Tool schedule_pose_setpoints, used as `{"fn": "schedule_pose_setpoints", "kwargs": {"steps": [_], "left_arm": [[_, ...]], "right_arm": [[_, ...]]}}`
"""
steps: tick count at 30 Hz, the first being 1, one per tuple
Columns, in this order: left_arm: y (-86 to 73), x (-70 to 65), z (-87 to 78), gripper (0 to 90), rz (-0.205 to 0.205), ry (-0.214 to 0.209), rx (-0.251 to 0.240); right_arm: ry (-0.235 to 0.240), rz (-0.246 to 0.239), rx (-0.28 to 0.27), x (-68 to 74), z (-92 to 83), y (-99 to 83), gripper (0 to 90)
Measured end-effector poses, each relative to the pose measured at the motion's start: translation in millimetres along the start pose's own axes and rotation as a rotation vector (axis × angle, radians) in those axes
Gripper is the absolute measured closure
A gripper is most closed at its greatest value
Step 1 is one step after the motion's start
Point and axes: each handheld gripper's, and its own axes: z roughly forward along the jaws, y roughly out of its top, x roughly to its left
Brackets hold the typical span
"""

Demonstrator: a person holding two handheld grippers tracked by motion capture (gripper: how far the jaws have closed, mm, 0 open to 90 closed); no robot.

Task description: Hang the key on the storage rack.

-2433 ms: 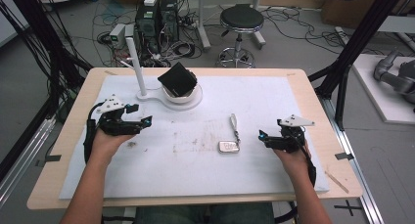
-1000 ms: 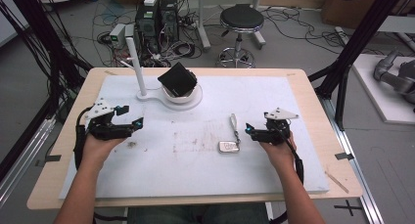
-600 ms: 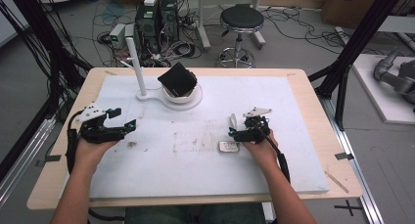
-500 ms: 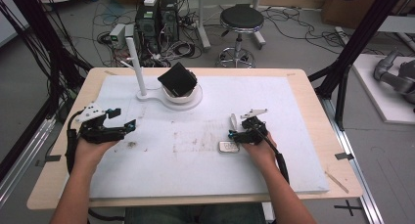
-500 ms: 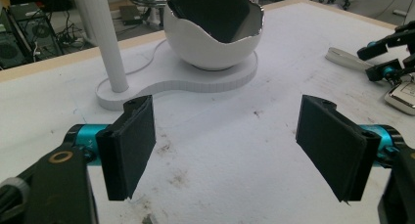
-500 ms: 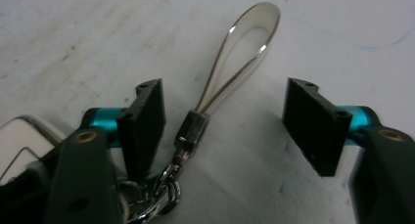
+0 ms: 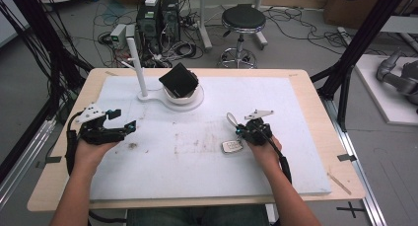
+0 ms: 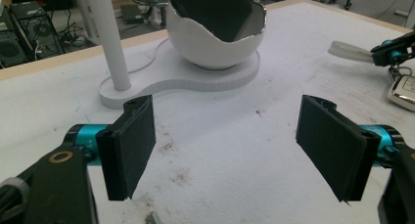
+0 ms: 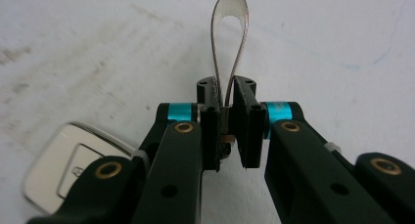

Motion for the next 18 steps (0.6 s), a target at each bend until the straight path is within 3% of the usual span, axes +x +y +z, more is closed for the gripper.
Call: {"fn": "schedule_pose_setpoints", "kwargs": {"steps": [7,10,18], "left_arm": [[3.8,-7.6,-4.2,22.7,0.005,-0.015,-0.015],[3.6,-9.7,-5.6,22.7,0.016,-0.018,-0.007],[1.2,-7.1,-15.9,22.7,0.008,0.017,-0.012]], "right_arm": [[0.031,-0.046,-0.075,12.5,-9.4,21.0,83.0],[0.053,-0.04,-0.11,16.2,-12.8,35.2,82.9],[0.097,-0.115,-0.193,33.8,-16.6,81.6,82.9]]}}
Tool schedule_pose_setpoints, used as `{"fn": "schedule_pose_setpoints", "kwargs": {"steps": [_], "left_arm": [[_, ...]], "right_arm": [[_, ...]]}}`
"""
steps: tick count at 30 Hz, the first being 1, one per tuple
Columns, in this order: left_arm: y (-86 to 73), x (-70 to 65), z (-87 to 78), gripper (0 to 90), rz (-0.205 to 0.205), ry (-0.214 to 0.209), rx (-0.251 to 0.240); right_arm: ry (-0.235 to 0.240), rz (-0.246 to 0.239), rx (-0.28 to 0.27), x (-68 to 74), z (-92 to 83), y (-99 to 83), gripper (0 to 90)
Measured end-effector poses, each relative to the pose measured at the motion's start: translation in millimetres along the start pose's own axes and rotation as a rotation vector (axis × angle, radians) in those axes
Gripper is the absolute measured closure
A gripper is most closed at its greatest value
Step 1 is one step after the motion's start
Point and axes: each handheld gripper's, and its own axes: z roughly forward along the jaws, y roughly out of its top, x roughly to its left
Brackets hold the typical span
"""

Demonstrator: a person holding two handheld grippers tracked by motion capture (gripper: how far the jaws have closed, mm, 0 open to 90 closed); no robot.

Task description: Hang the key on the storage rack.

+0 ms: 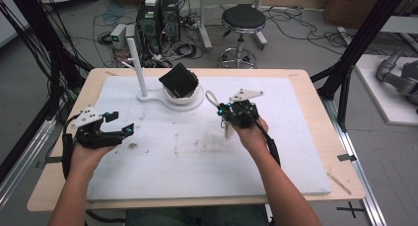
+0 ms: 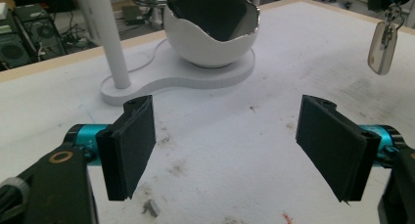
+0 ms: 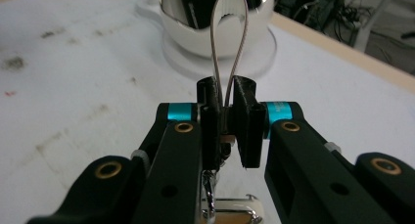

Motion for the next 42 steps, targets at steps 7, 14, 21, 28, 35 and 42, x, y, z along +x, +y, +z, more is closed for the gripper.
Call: {"fn": "schedule_pose_setpoints", "kwargs": {"steps": [7,14,21,28,35,42], "left_arm": [[-2.4,1.1,-9.5,22.7,-0.005,0.012,-0.005],[-2.7,3.6,-21.1,22.7,-0.005,0.032,-0.019],[-3.7,0.4,-18.4,22.7,0.002,0.017,-0.01],[-2.7,0.8,-14.1,22.7,0.008,0.019,-0.006],[-3.3,3.3,-14.5,22.7,-0.002,0.017,-0.008],[-1.9,0.9,-15.0,22.7,0.004,0.011,-0.012]], "right_arm": [[0.022,-0.054,-0.034,15.6,15.9,37.1,82.9],[0.054,-0.089,-0.058,28.6,32.4,67.7,82.9],[0.059,-0.145,-0.075,41.3,50.1,107.6,82.9],[0.076,-0.16,-0.106,53.7,64.7,140.8,82.8],[0.075,-0.212,-0.092,69.5,84.1,167.0,82.8],[0.076,-0.243,-0.076,80.9,101.2,188.3,82.8]]}}
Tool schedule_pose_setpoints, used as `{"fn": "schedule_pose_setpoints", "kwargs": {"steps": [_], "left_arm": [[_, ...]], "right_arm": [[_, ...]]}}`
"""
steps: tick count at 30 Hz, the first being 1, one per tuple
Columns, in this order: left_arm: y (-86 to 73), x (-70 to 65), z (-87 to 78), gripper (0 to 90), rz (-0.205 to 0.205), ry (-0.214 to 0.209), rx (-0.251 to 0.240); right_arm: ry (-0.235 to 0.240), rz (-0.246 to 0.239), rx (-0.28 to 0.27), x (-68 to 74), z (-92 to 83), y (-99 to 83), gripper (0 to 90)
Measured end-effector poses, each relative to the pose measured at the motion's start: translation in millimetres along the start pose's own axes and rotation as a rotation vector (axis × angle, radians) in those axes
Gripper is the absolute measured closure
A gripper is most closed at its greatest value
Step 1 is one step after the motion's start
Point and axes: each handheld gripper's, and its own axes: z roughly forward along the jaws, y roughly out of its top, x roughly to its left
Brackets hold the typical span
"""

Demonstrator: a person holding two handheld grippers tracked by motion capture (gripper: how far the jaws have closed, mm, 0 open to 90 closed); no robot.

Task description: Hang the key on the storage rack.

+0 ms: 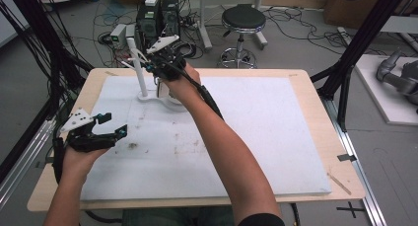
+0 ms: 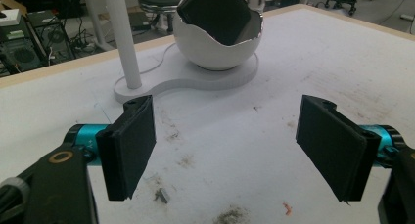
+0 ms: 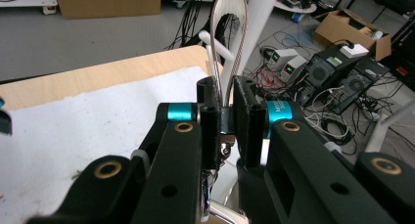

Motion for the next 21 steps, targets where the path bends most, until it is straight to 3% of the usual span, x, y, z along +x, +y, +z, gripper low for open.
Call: {"fn": "schedule_pose_setpoints", "kwargs": {"steps": [7,15,21], "left_arm": [[-1.7,2.7,-1.9,22.7,-0.012,0.001,-0.002],[-4.5,7.2,-1.9,22.7,-0.019,0.005,0.005],[-3.4,5.7,-1.8,22.7,-0.017,-0.004,-0.007]], "right_arm": [[0.016,-0.02,0.01,6.7,16.6,9.9,82.9],[0.022,-0.028,0.053,12.2,34.4,3.5,82.8],[-0.011,-0.023,0.085,10.6,38.8,-2.7,82.0]]}}
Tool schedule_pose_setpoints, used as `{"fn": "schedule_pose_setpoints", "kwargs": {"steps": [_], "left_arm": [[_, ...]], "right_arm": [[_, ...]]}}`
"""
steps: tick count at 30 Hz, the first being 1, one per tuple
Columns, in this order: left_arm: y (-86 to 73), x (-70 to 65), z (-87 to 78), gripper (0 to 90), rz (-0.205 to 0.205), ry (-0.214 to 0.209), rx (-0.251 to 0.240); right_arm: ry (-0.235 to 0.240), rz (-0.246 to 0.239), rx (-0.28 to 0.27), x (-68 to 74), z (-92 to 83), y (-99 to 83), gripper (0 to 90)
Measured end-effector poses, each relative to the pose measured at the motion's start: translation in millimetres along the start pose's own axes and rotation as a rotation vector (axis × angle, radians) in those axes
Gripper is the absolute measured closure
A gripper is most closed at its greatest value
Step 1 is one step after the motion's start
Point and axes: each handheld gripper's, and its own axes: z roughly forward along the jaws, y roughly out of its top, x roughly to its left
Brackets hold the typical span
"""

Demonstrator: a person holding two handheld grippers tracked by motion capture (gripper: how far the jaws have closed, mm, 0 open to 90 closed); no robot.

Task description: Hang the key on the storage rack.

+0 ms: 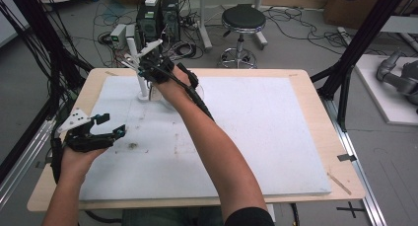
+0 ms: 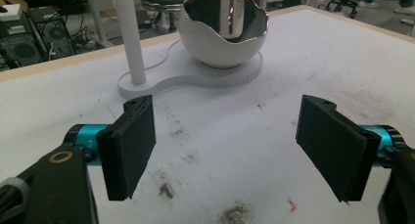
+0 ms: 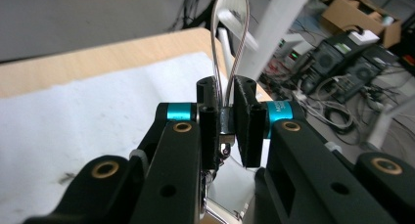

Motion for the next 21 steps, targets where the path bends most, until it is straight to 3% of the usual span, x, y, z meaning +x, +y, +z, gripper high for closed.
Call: {"fn": "schedule_pose_setpoints", "kwargs": {"steps": [2,3,4,13,21], "left_arm": [[0.5,-0.6,-0.2,22.7,-0.001,-0.002,-0.005],[0.7,-0.7,-0.3,22.7,-0.001,-0.002,-0.007],[0.7,-0.5,-0.4,22.7,0.0,-0.001,-0.007],[-0.4,-0.5,0.9,22.7,-0.001,-0.001,0.001],[-1.4,-1.8,3.2,22.7,0.009,0.003,0.017]], "right_arm": [[-0.003,-0.008,0.004,-1.2,0.8,-1.4,79.0],[-0.017,-0.005,-0.006,-0.8,0.4,-1.9,71.6],[-0.019,0.008,-0.014,-1.2,-0.4,-2.1,69.6],[-0.026,0.027,-0.039,-6.2,-15.2,-6.1,64.1],[-0.051,0.065,-0.066,-29.9,-52.6,-35.8,54.8]]}}
